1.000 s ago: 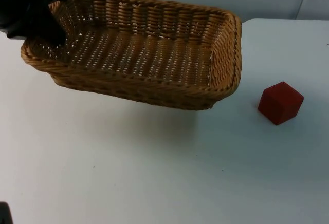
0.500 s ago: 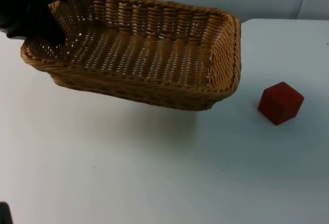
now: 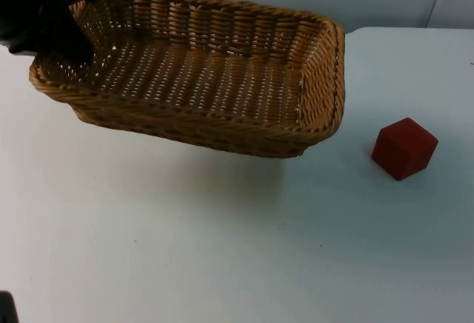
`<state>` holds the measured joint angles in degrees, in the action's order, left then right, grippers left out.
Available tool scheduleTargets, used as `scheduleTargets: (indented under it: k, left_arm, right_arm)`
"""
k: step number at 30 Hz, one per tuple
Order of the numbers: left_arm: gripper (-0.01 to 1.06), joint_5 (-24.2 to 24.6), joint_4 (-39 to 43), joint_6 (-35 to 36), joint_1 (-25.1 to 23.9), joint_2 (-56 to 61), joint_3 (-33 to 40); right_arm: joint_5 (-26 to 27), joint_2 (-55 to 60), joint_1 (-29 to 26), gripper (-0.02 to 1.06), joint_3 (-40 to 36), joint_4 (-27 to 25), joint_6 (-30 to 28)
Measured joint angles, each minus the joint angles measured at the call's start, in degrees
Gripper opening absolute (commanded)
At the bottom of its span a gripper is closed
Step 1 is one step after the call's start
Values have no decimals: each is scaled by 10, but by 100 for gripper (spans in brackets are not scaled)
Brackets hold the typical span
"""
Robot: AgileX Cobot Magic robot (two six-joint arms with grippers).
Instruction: Pick up the basket with the left hand and place the cube into the basket with the right hand.
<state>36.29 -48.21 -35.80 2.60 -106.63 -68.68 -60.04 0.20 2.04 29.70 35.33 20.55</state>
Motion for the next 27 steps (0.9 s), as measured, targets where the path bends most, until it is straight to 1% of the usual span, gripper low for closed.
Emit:
scheduleTargets:
  k: [1,2,4,5,6,7,8,9,10,11,12,14,15,17,19,20,21,22,24,25,26,27]
  left_arm:
    - [0,0,0,0,0,0,0]
    - [0,0,0,0,0,0,0]
    - [0,0,0,0,0,0,0]
    - [0,0,0,0,0,0,0]
    - [0,0,0,0,0,0,0]
    - [0,0,0,0,0,0,0]
    - [0,0,0,0,0,0,0]
    - [0,0,0,-2,0,0,0]
    - [0,-5,-3,-27,0,0,0]
    - [0,-5,-3,-27,0,0,0]
    - [0,-7,-5,-61,0,0,0]
    - [0,-22,-8,-160,0,0,-1]
    - [0,-22,-8,-160,0,0,-1]
    - [0,-45,-9,-264,0,0,-1]
    - [0,-68,-13,-391,0,0,-1]
    - [0,-76,-16,-436,0,0,-1]
    - [0,-76,-16,-436,0,0,-1]
    - [0,-80,-19,-478,0,0,-1]
    - [0,-84,-27,-521,0,1,-2]
    - [0,-83,-31,-529,0,1,-2]
    - [0,-83,-31,-529,0,1,-2]
    - [0,-83,-32,-534,0,2,-3]
  right_arm:
    - [0,0,0,0,0,0,0]
    - [9,0,0,0,0,51,24]
    - [40,0,0,0,2,123,57]
    - [59,1,0,0,5,150,74]
    - [59,1,0,0,5,150,74]
    - [71,9,0,0,9,164,91]
    - [79,25,0,0,17,178,104]
    - [85,64,0,0,30,188,119]
    - [90,92,0,0,39,192,128]
    - [90,92,0,0,39,192,128]
    - [92,130,0,0,52,193,136]
    - [94,208,0,0,85,194,144]
    - [94,208,0,0,85,194,144]
    - [96,297,0,0,123,194,148]
    - [97,377,0,0,162,181,149]
    - [97,415,0,0,180,172,150]
    - [97,415,0,0,180,172,150]
    - [97,449,0,0,193,160,150]
    - [106,496,0,0,205,131,154]
    - [112,517,0,0,207,113,155]
    - [112,517,0,0,207,113,155]
    - [113,544,0,0,207,85,156]
